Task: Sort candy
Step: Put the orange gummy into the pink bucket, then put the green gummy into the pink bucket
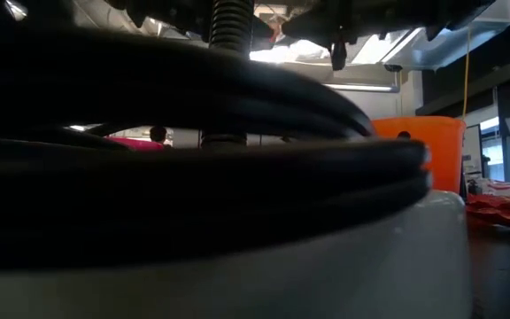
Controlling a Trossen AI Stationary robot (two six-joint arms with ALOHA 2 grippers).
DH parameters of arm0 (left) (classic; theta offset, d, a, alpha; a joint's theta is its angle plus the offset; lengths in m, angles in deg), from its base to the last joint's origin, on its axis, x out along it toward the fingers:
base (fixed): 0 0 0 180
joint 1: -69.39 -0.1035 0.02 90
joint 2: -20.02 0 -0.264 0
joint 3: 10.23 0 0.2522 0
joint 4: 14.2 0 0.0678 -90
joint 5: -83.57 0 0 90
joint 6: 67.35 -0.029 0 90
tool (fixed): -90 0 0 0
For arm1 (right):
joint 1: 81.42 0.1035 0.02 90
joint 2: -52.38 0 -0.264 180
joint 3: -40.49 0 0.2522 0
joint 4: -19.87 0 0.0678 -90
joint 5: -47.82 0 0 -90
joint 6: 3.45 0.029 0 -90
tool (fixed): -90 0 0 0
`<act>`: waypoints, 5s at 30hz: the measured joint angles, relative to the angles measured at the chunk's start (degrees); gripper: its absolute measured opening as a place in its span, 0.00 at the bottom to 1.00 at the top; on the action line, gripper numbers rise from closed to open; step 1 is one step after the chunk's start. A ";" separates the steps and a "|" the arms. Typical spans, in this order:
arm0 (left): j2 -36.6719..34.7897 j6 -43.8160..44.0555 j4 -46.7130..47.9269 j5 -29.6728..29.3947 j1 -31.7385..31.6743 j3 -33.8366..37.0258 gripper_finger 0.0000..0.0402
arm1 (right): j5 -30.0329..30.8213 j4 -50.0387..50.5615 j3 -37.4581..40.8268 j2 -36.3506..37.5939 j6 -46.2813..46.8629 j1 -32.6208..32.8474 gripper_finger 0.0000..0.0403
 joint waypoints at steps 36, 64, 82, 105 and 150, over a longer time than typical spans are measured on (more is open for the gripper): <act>-15.64 12.44 58.51 -37.40 -17.59 0.04 0.00 | -0.59 28.98 -13.00 0.21 -1.75 0.90 0.44; -12.42 3.60 50.64 -18.31 -3.29 0.09 0.38 | 19.90 47.98 -12.92 -0.27 -5.02 12.80 0.42; -3.10 18.39 27.89 -16.32 16.91 11.57 0.38 | 42.16 69.44 -12.92 4.37 24.43 39.34 0.42; -3.06 24.22 11.25 -25.72 21.07 15.47 0.38 | 54.17 68.72 -12.94 2.13 35.55 46.51 0.42; -3.06 25.56 11.16 -26.11 23.27 15.52 0.38 | 55.00 68.70 -12.94 -0.99 37.57 46.51 0.42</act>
